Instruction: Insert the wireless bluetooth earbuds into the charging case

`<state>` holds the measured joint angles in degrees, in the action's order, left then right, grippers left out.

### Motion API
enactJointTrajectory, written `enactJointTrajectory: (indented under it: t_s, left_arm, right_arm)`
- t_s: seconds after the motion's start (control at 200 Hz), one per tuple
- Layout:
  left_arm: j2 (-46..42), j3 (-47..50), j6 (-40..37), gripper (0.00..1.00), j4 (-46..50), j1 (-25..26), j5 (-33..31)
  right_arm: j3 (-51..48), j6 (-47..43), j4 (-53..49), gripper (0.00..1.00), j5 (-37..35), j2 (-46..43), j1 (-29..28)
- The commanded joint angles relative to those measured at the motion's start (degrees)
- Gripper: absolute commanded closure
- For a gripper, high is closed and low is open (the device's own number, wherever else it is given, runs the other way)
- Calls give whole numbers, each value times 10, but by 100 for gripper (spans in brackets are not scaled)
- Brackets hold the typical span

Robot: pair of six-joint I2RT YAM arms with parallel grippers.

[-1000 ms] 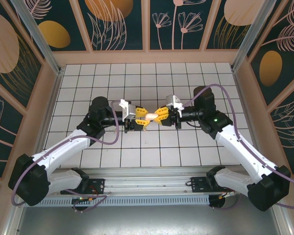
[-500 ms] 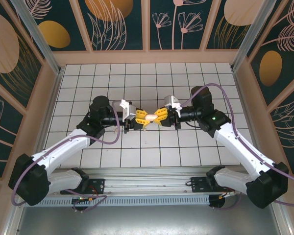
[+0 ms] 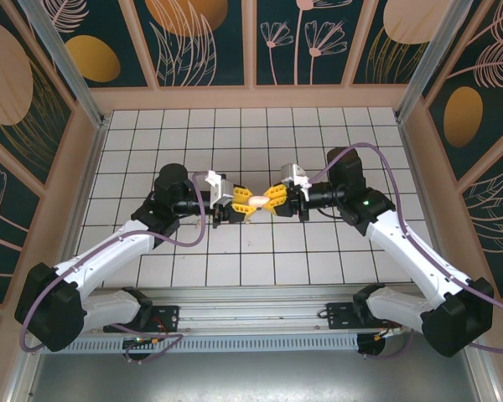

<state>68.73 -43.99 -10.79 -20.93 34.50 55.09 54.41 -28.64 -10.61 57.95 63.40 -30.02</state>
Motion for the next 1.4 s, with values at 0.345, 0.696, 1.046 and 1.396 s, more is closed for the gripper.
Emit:
enactJointTrajectory:
  t_s: [0.345, 0.696, 1.046, 1.396]
  left_arm:
    - [3, -14, -10, 72, 24, 3, 8]
    - [1, -12, 9, 64, 0, 3, 4]
    - [4, -14, 30, 61, -17, 4, 9]
    - [6, -16, 21, 81, -4, 4, 9]
  right_arm:
    - [12, 1, 18, 86, 1, -17, -4]
    - [5, -2, 11, 86, -7, -17, -5]
    - [2, -5, 7, 86, -16, -16, -6]
    - [2, -3, 10, 85, -16, -17, -7]
